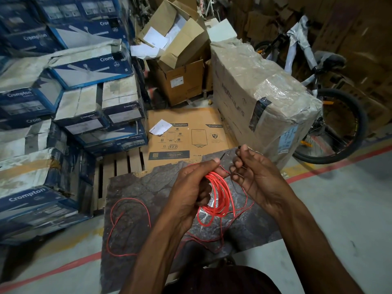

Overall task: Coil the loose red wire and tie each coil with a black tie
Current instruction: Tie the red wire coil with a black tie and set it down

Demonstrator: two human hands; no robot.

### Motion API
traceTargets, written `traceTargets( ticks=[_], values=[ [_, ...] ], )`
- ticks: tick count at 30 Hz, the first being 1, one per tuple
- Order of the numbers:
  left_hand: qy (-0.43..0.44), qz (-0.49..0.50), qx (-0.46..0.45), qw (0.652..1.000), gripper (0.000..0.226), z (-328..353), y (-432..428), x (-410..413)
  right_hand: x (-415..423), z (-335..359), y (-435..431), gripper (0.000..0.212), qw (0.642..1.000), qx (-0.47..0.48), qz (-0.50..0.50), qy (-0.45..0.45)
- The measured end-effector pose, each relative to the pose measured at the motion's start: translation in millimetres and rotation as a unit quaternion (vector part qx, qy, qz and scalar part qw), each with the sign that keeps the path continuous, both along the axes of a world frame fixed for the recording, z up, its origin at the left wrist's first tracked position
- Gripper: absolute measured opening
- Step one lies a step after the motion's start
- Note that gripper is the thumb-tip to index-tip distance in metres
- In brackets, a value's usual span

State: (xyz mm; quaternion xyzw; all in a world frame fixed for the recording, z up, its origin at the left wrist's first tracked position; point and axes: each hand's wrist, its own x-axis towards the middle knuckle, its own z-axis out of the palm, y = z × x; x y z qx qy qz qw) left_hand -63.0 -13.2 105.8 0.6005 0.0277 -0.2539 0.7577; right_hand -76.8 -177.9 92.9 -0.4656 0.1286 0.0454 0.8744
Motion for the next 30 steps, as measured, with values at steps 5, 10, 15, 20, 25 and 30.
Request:
traceTargets(
  ticks=[5,10,15,20,25,30],
  values=[
    [-0.019,-0.013,0.005,1.000,0.031,1,2,-2,1,-2,4,0.018,0.998,0.051,-0.012,-0.020],
    [-0.025,-0.028,0.009,0.999,0.032,1,1,-6,2,-11,1,0.017,0.989,0.140,-0.009,-0.051],
    [-0.031,-0.039,0.021,0.999,0.031,0,-1,-8,3,-20,-5,0.026,0.975,0.201,0.035,-0.094],
    [-0.032,-0.028,0.025,0.999,0.031,1,-1,-9,0,-19,-4,0.016,0.981,0.178,0.002,-0.083],
    [-0.020,-0.017,0.016,1.000,0.032,5,-2,-12,-4,-12,2,0.019,0.991,0.110,-0.050,-0.054],
    [-0.015,-0.015,0.014,1.000,0.031,6,-2,-11,-7,-8,4,0.021,0.998,0.025,-0.036,-0.047]
  ],
)
